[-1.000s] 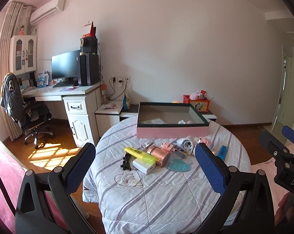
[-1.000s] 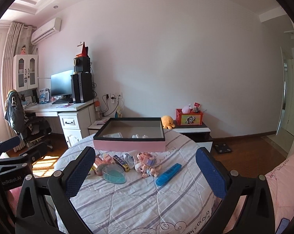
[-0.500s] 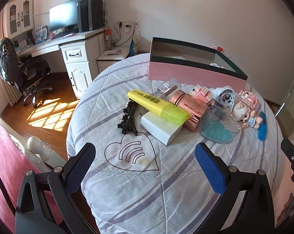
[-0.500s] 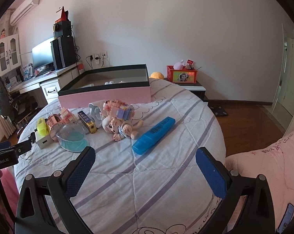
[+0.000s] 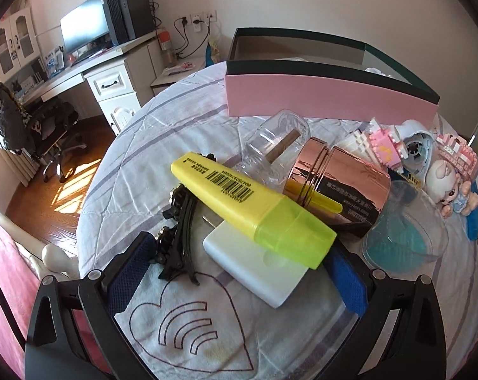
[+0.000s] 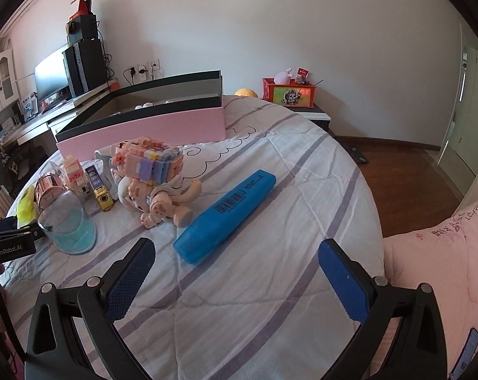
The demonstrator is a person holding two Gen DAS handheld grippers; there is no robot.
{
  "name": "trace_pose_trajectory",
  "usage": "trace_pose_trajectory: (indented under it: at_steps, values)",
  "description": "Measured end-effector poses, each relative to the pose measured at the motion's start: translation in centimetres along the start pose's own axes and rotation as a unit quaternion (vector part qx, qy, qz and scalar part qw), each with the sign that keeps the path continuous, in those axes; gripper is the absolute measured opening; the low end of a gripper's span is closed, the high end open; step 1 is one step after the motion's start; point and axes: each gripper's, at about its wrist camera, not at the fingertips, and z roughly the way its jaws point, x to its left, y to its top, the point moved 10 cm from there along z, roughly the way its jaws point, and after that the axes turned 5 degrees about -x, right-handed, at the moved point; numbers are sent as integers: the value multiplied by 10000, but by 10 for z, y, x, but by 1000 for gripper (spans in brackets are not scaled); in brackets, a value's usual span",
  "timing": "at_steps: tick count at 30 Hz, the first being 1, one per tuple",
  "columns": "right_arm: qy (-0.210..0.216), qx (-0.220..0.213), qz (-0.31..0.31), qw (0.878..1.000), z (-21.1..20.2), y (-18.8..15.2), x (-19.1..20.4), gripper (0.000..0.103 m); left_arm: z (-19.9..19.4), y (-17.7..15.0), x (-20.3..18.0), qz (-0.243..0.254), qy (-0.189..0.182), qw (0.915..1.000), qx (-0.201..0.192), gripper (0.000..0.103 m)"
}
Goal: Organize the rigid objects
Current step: 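Grasp the white charger block with the left tool while the right tool grasps the blue highlighter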
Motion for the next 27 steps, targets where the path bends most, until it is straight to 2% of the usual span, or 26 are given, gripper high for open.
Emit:
trace_pose_trajectory:
  at_steps: [3,7,10,13,15,16,18,21,23,25,27]
  values:
    - [-154,104,-72,9998,12,5,-4,103,-2,2,-1,-33,-208,9997,-105,87]
    - [-58,483,12,9988,31,8,-7,103,-8,0,-1,-65,-331,9992,-219,77]
    - [-114,552,36,9984,39,13,-13,99,-14,-3,1,-49,-341,9990,-296,73]
    - [8,700,18,9975,46,10,-11,83,-18,-7,1,0,-365,9988,-328,71]
    - [67,613,-42,9981,42,11,-9,56,-22,-10,3,-64,-454,9984,-318,68]
    - [102,599,-73,9981,40,10,-8,51,-25,-11,6,-121,-502,9981,-326,67]
    - [263,555,-136,9980,36,9,-5,27,-27,-14,11,-192,-539,9979,-305,67]
    - [478,550,-130,9973,27,4,-3,22,-30,-17,13,-251,-603,9974,-299,69]
    - [629,544,-143,9964,20,0,1,22,-30,-16,14,-342,-672,9968,-271,75]
    - [806,535,-142,9952,12,-4,8,22,-28,-14,13,-377,-674,9967,-250,88]
    - [852,539,-241,9946,7,-6,13,20,-24,-11,12,-376,-599,9973,-208,90]
